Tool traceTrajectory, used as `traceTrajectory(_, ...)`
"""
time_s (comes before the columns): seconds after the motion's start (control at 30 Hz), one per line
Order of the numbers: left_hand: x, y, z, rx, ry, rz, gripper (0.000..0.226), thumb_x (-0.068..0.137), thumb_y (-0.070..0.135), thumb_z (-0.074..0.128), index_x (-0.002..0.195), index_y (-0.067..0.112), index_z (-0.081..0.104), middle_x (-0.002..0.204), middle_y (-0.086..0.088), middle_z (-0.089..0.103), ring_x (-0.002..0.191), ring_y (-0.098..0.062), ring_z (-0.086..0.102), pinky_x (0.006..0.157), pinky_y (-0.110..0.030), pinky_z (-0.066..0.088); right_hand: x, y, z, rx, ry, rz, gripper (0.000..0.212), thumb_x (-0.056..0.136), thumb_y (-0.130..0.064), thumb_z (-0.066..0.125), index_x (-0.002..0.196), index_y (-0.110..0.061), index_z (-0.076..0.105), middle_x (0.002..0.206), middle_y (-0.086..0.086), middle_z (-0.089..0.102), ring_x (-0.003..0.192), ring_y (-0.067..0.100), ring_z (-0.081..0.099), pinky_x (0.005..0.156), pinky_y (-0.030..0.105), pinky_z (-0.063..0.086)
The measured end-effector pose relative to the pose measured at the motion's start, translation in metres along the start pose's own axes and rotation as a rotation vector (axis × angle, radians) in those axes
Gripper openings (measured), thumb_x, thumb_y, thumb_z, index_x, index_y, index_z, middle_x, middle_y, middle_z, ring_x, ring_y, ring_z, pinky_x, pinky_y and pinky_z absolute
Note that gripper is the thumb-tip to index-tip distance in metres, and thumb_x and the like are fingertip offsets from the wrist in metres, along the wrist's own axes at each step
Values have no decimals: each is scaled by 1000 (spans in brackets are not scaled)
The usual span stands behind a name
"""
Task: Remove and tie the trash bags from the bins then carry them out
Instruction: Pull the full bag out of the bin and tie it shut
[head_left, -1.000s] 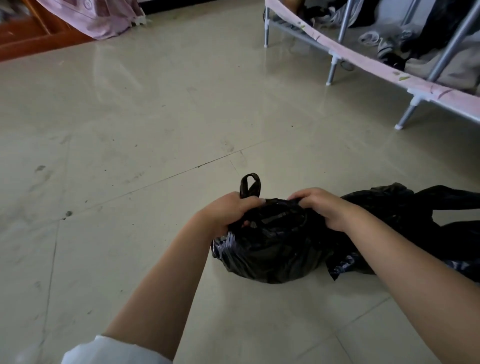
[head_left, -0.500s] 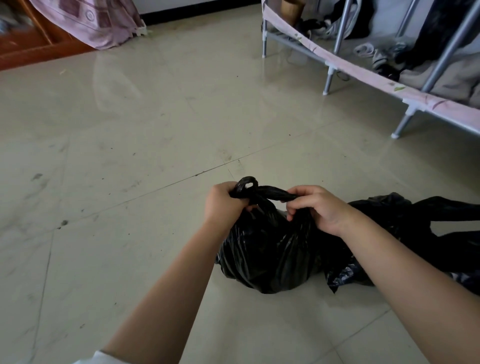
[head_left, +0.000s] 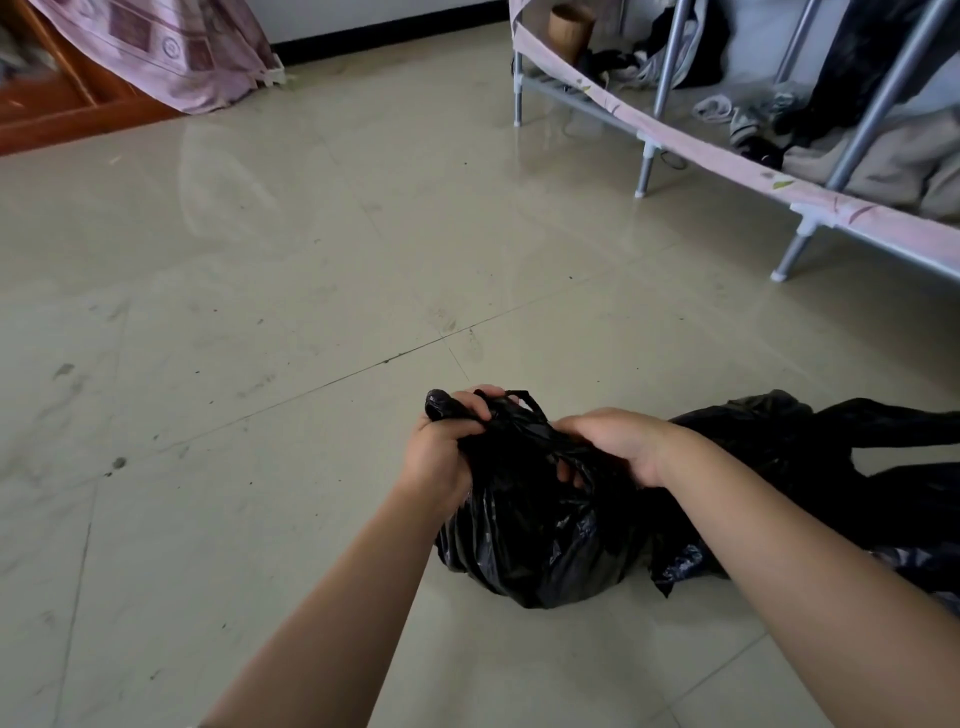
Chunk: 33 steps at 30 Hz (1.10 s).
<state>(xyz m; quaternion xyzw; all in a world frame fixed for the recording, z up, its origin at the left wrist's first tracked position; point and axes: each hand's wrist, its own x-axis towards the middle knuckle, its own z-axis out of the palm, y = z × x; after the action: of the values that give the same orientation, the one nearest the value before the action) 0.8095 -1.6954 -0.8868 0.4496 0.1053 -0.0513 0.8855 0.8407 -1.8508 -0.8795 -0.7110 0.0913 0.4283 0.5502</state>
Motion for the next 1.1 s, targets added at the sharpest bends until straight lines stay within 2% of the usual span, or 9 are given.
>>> traceTrajectory(0.23,-2,0,-2,-10,-28,-20,66,75,-25,17,35,12,53,62,-1,68,67,-19,64,72,-34,50,3,0,0,326,94,-51,28,91,-12,49,63,-9,54,38,-2,59,36,9,56,49,21,45)
traceTrajectory(0.4,2,-1,-6,-83,-2,-168,42,101,21,24,83,10,60,73,-5,72,67,-14,69,74,-32,50,0,-12,-8,967,222,-329,31,95,-7,33,66,-6,46,34,3,60,31,12,59,43,21,51)
traceTrajectory(0.5,8,-1,1,-306,122,-138,47,102,29,22,68,11,49,60,-2,72,78,-16,59,75,-26,45,-2,-20,-9,1282,221,-497,29,97,-10,25,74,-3,41,39,8,63,45,22,64,52,32,56)
traceTrajectory(0.57,12,2,6,-494,210,-93,49,102,30,21,59,13,35,43,-1,60,70,-15,53,72,-25,42,-1,-23,-14,1393,267,-535,29,96,-11,20,71,-9,35,30,1,47,39,17,47,48,29,50)
traceTrajectory(0.67,17,9,-4,-571,345,-104,50,101,32,22,54,16,24,28,3,28,32,-11,33,48,-23,40,-1,-16,-34,1194,523,-459,32,89,-6,20,59,-18,20,25,-7,20,22,9,16,32,8,18)
traceTrajectory(0.77,16,5,-44,-243,536,-132,47,100,25,23,54,18,18,23,7,17,17,-6,15,30,-6,14,-2,16,-51,811,770,-361,34,85,-6,22,54,-19,16,30,-4,19,20,6,11,37,7,11)
traceTrajectory(0.93,14,0,-81,194,737,-114,42,98,20,28,57,18,20,32,5,22,17,-4,15,33,-2,11,4,46,-50,40,871,-416,31,85,-7,27,56,-19,23,55,3,25,41,15,33,40,17,27)
traceTrajectory(1.0,14,2,-86,359,753,-106,41,98,21,30,57,17,24,50,0,24,27,-8,24,35,-10,17,1,44,-43,-226,858,-451,25,88,-7,32,63,-12,34,59,8,34,60,22,38,55,28,30)
traceTrajectory(1.1,13,0,-93,679,708,-91,41,98,24,32,58,19,29,58,-1,30,48,-14,29,48,-24,26,-5,41,-32,-540,708,-495,11,90,0,35,84,-2,44,63,12,40,66,24,39,54,33,20)
